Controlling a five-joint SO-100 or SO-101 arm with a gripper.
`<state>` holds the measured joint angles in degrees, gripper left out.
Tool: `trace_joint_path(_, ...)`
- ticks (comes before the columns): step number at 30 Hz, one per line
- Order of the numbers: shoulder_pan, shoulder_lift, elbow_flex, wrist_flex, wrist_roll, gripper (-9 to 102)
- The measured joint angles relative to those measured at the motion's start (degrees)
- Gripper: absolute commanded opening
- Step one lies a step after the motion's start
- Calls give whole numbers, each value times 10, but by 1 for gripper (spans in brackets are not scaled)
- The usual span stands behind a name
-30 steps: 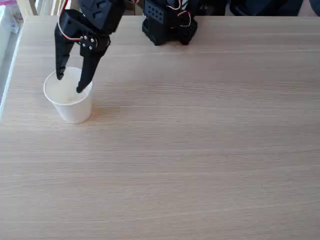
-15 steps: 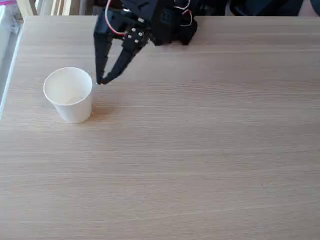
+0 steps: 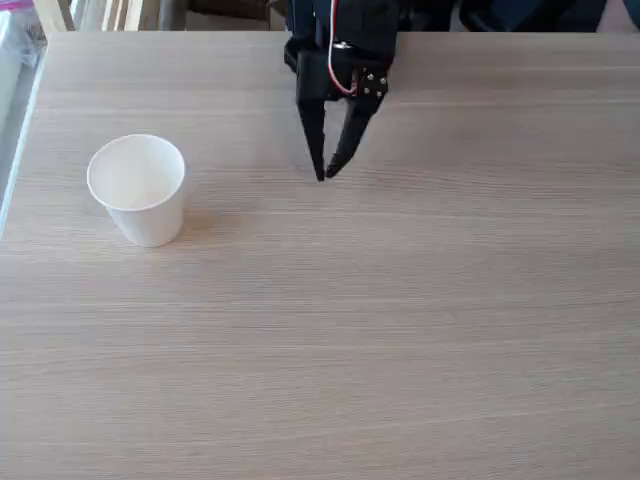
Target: Grasp a block and put it in the bin.
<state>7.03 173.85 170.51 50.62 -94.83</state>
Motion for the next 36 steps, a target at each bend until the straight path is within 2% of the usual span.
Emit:
trace_joint_path(6, -53, 88, 64, 83, 29, 0)
trace_joint_path(14, -89, 162, 67, 244, 53, 0)
trace_joint_path(36, -107, 170, 68, 263, 52, 0)
